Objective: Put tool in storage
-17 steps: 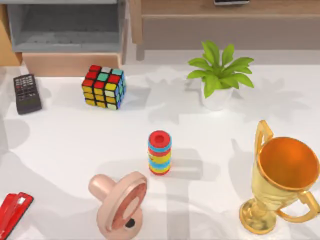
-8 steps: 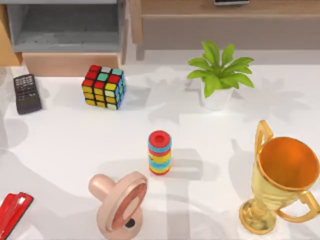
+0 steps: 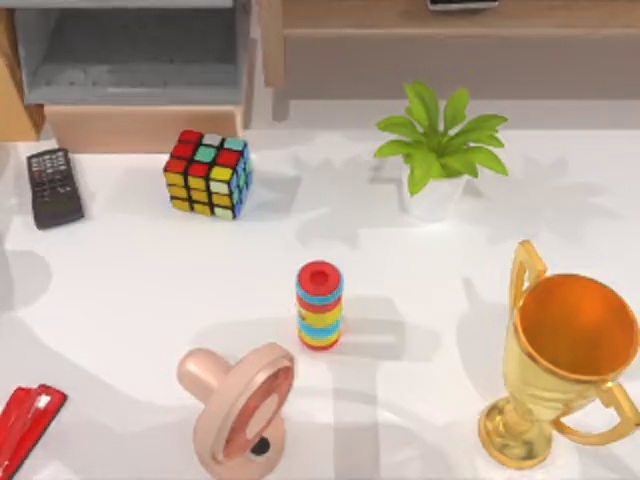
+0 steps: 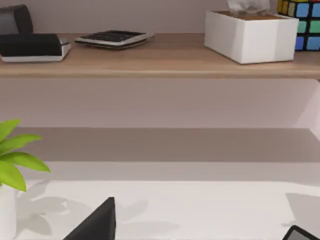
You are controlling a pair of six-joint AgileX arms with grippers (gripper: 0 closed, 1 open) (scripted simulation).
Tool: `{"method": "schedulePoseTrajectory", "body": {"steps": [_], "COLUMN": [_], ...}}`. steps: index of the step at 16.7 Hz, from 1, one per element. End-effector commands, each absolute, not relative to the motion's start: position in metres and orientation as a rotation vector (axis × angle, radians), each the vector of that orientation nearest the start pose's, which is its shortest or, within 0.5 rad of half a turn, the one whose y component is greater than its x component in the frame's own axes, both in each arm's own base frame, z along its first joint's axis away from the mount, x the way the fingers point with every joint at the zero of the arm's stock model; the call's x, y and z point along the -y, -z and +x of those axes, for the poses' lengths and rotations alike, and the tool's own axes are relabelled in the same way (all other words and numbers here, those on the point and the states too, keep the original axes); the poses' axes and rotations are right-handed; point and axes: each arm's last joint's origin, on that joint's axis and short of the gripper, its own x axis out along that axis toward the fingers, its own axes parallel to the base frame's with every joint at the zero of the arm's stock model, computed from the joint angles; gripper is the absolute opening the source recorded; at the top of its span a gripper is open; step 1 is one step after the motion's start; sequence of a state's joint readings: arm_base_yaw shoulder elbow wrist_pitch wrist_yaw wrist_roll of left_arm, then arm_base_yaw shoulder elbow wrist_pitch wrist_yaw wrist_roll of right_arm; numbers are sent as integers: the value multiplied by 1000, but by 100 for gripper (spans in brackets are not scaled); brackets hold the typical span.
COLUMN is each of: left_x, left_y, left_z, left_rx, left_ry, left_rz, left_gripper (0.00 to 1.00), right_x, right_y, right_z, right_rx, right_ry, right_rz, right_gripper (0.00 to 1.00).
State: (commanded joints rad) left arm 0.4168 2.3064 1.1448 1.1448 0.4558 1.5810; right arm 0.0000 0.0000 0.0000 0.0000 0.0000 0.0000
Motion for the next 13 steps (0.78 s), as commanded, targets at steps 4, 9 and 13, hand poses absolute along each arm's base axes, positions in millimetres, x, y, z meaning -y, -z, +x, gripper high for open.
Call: {"method": "schedulePoseTrajectory", "body": {"steps": [4,9,13], "left_x": [-173,-173,-175], "left_y": [-89,-90,-91], "left_z": [382,368,359], "left_rx": [-4,-1,-2], "left_ry": [30,27,21], "left_rz": [1556,1558,1561], "left_gripper": [0,0,0], "right_x": [1,1,1], "right_y": [-160,-160,-160], "right_z": [106,106,106], "right_rx": [0,0,0], "right_ry": [0,0,0], "right_rz": [0,0,0], "right_gripper": [100,100,100]}}
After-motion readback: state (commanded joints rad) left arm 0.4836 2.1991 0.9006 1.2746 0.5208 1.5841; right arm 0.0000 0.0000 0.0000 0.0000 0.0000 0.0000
